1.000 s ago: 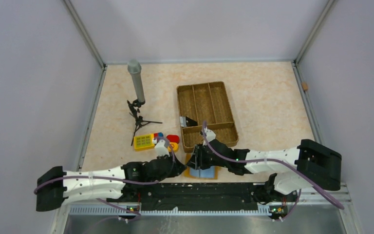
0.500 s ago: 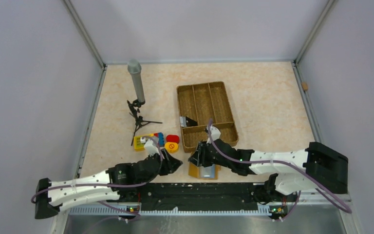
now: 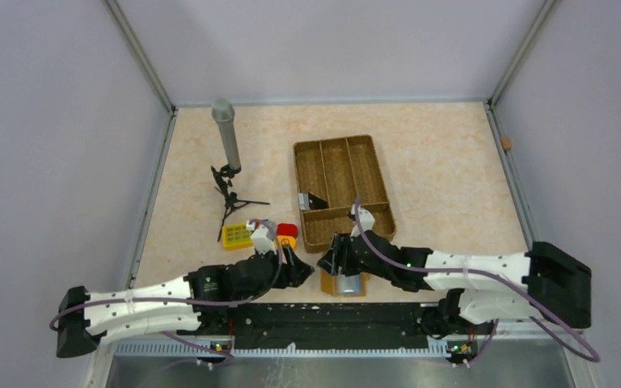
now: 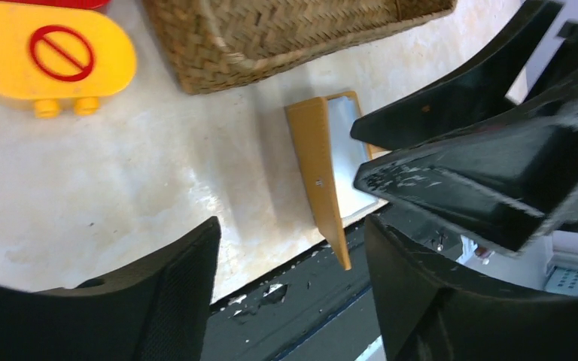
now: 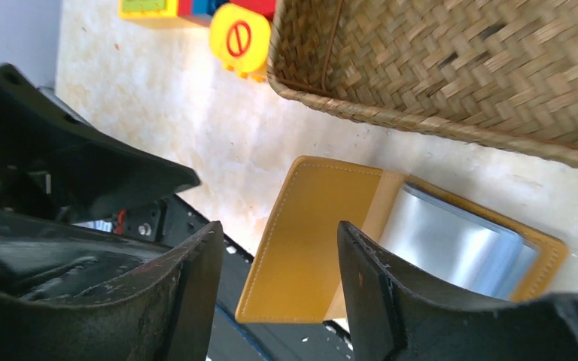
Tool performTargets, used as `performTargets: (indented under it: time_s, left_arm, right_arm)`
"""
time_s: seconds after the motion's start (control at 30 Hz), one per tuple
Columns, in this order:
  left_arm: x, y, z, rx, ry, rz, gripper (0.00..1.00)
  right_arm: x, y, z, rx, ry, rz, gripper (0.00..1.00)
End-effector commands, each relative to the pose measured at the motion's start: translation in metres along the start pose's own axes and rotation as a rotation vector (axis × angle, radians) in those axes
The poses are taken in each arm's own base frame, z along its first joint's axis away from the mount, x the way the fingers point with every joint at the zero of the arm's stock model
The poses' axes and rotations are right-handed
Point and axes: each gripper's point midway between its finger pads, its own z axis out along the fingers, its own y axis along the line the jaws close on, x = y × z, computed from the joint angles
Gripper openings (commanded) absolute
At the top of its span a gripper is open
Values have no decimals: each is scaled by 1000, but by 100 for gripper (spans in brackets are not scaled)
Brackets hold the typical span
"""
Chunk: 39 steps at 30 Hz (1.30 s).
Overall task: Put the credit cards into the card holder
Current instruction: Open the card holder at the corner of the board.
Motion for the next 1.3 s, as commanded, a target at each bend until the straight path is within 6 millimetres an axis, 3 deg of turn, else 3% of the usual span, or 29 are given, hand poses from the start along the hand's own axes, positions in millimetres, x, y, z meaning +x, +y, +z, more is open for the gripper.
performTargets:
  time_s: [0.0,0.13,0.27,0.53,0.7,1.1,1.27]
  left_arm:
    - [-13,-47,5,119,-10,31,74]
    - [-4,-56,20,121,29,45,84]
    - [5,-51,32,66,65,47,84]
    - [16,-46,46,25,105,61,56]
    - [22,-39,51,-2,126,68,44]
    - [28,-30,52,-21,145,59,13]
    - [31,-22,51,-39,150,38,1]
  right_arm:
    - [-26,-1,-27,52,-81,19,57]
    - [-20,-36,-41,163,-76,66,56]
    - [-9,-50,-46,166,-56,110,52]
    - [11,-67,-38,213,14,125,46]
    - [25,-81,-33,267,52,121,43]
    - [36,-76,-17,211,80,154,37]
    - [30,-62,-14,152,58,171,29]
